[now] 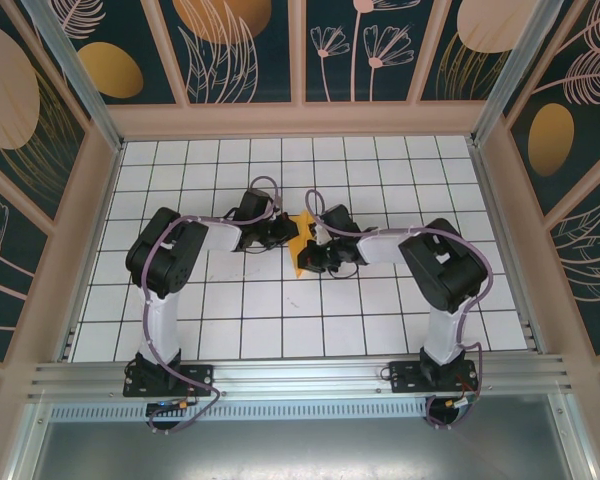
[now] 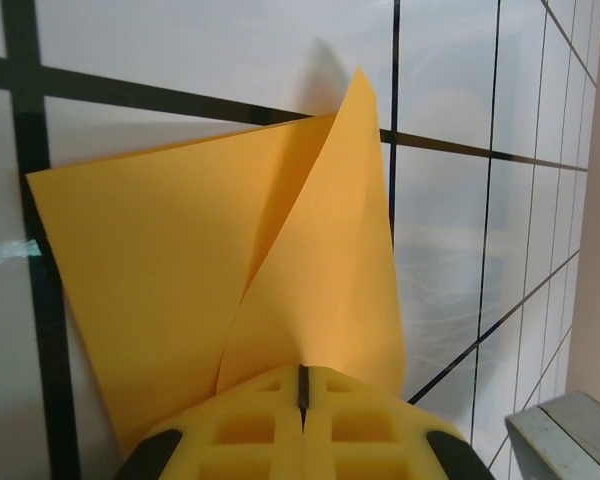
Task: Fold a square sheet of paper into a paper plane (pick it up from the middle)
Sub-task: Fourth fold the wing at the center of the table.
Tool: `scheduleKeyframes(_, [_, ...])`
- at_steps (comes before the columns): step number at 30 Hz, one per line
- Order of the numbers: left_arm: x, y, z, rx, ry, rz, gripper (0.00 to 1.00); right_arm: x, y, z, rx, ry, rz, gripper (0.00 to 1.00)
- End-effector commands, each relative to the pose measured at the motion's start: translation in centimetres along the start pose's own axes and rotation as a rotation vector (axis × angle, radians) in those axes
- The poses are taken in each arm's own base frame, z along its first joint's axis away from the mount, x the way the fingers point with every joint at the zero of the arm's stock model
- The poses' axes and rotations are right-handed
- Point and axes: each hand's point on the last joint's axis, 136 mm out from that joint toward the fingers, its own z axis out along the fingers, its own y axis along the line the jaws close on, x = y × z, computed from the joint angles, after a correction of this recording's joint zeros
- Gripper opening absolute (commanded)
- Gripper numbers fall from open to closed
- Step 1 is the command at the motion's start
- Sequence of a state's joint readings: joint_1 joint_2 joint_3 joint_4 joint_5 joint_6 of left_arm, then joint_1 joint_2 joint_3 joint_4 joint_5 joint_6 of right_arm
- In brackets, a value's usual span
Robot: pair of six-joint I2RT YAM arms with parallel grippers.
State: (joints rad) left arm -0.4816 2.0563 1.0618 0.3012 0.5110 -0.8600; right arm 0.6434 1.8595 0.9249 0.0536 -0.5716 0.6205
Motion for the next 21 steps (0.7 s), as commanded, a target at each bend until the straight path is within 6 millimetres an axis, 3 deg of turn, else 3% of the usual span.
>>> scheduleKeyframes(1, [1.0, 5.5, 0.6, -0.193, 0.009, -0.001, 0.04, 0.8, 1.5, -1.1, -0.04, 0.012, 0.011, 0.0])
scheduleKeyframes(5, [0.9, 5.6, 0.5, -0.204, 0.01, 0.012, 0.03, 1.2, 1.4, -0.6, -0.063, 0.028, 0.024, 0.0])
scheduleKeyframes(10, [0.8, 5.6, 0.6, -0.205, 0.008, 0.011, 0.03, 1.9, -0.1, 0.9, -0.033, 0.065, 0.05, 0.0])
scheduleKeyframes(18, [0.8, 5.2, 0.4, -0.192, 0.007, 0.009, 0.02, 3.8, -5.3, 2.5, 0.233, 0.133, 0.078, 0.0])
scheduleKeyframes(21, [0.7, 4.9, 0.2, -0.187, 0.001, 0.011, 0.02, 3.9, -5.2, 2.3, 0.246, 0.132, 0.08, 0.0])
